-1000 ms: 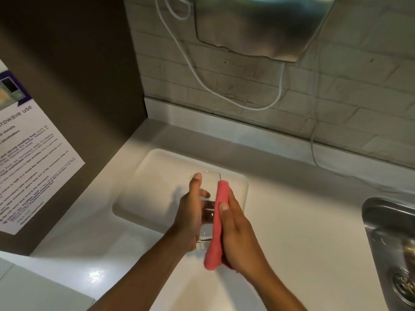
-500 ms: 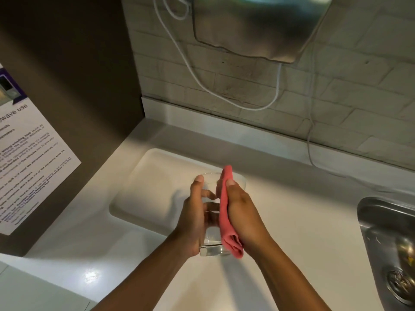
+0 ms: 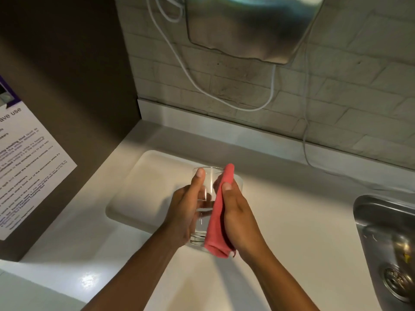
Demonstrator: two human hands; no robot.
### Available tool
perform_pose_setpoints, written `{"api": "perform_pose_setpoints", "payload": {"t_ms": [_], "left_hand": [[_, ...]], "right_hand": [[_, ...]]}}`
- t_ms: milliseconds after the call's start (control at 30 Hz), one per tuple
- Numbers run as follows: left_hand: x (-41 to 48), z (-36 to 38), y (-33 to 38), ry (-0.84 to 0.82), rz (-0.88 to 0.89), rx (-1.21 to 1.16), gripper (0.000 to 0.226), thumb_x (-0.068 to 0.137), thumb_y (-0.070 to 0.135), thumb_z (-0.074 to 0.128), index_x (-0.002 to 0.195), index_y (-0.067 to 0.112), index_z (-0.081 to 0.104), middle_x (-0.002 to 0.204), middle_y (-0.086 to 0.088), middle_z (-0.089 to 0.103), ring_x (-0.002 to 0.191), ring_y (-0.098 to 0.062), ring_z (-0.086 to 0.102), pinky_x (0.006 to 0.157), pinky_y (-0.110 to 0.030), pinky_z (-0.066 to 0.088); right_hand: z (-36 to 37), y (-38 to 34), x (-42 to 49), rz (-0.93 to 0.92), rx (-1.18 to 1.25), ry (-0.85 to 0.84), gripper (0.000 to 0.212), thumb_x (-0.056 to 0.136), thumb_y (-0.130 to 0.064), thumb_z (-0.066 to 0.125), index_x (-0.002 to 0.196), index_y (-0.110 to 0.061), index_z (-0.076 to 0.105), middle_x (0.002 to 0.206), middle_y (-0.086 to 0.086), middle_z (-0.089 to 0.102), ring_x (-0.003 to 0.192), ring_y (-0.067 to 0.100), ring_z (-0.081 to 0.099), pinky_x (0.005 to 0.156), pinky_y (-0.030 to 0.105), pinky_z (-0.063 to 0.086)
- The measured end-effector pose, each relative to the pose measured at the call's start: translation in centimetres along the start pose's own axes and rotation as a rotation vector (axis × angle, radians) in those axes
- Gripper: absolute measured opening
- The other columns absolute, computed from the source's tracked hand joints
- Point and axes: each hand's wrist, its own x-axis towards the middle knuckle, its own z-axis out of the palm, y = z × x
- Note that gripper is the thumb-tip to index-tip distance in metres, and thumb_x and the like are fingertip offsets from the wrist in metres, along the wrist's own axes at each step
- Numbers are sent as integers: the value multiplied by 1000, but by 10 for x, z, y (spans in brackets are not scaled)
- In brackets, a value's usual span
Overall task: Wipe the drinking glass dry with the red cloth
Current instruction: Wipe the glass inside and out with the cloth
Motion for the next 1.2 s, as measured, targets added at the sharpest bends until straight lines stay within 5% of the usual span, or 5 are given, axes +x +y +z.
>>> {"api": "perform_pose_setpoints", "payload": {"t_ms": [200,600,700,1033,1200], "left_hand": [[-5,7,-1,-8,88,108,77,80,82,47,114,20,78,100,-3,85,94,-21,81,77,-33,64],[-3,3,-6,40,-256,-140,86,88,86,43,106,12,83,106,-19,83,105,-37,79,91,-51,65],[-11,10,-16,-40,-269,-176,81,86,85,50,93,13,87,114,-27,77,114,-42,73,103,-57,58],[3,-8,5,59,-293,-249,71,93,79,46,131,22,64,98,-11,86,84,-32,83,59,-43,67],[6,-4,-3,55,-331,-369,62,97,75,44,136,28,56,87,-12,85,73,-34,83,52,-45,65]], "right_hand": [[7,-8,0,-119,-99,57,43,102,-60,23,145,-65,20,129,-39,49,103,-22,56,77,-2,43],[11,20,-19,-166,-294,-37,54,97,-73,21,149,-61,16,155,-25,39,138,2,45,115,33,39],[2,9,-1,67,3,-121,36,97,-73,25,119,-72,52,126,-9,70,113,14,69,94,40,57],[10,15,-16,-36,42,-147,52,98,-67,32,148,-53,29,144,-16,53,120,9,63,86,15,56],[8,15,-22,-124,25,12,25,94,-61,38,118,-67,37,112,-30,63,102,11,71,80,27,62]]}}
